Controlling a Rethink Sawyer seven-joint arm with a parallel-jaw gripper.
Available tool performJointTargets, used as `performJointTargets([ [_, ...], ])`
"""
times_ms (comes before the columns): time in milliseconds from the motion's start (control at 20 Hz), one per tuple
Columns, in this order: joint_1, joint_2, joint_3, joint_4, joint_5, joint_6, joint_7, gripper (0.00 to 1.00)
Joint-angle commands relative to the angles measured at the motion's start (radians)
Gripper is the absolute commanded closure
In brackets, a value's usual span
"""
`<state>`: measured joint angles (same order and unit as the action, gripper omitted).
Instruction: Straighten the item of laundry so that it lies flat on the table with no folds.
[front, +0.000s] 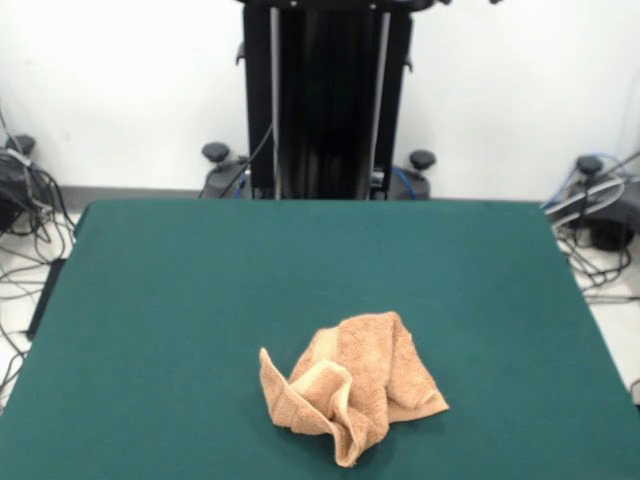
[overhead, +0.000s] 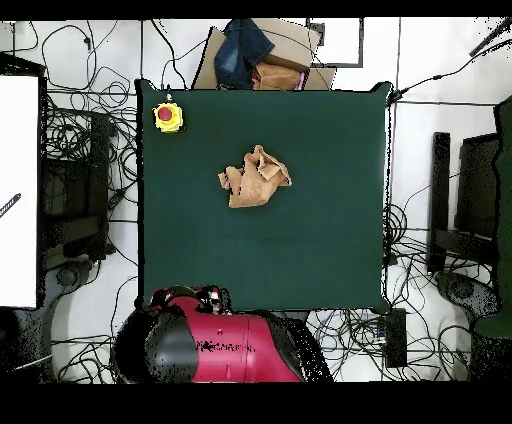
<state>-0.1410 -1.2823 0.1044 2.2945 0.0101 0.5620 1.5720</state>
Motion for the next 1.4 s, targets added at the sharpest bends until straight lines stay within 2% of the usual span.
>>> performJointTargets([
  [50,-0.053,-0.003,0.103,0.195,0.006,-0.133,-0.067,0.0],
  [250,-0.018,-0.014,0.067,0.172,-0.049,-0.064,0.001,0.0],
  [600,-0.021,-0.043,0.053,0.261,-0.055,-0.124,0.015,0.0],
  [750,-0.006,-0.056,0.034,0.291,-0.089,-0.156,0.039,0.0],
  [800,0.002,-0.043,0.026,0.278,-0.125,-0.128,0.046,0.0],
  [900,-0.003,-0.025,0.023,0.296,-0.167,-0.191,0.056,0.0],
  [1000,-0.017,-0.015,0.038,0.315,-0.163,-0.248,0.057,0.0],
  [1200,-0.023,-0.023,0.062,0.312,-0.144,-0.266,0.072,0.0],
  [1300,-0.039,-0.028,0.104,0.273,-0.094,-0.231,0.046,0.0],
  [1400,-0.029,-0.037,0.105,0.186,-0.078,-0.133,0.039,0.0],
])
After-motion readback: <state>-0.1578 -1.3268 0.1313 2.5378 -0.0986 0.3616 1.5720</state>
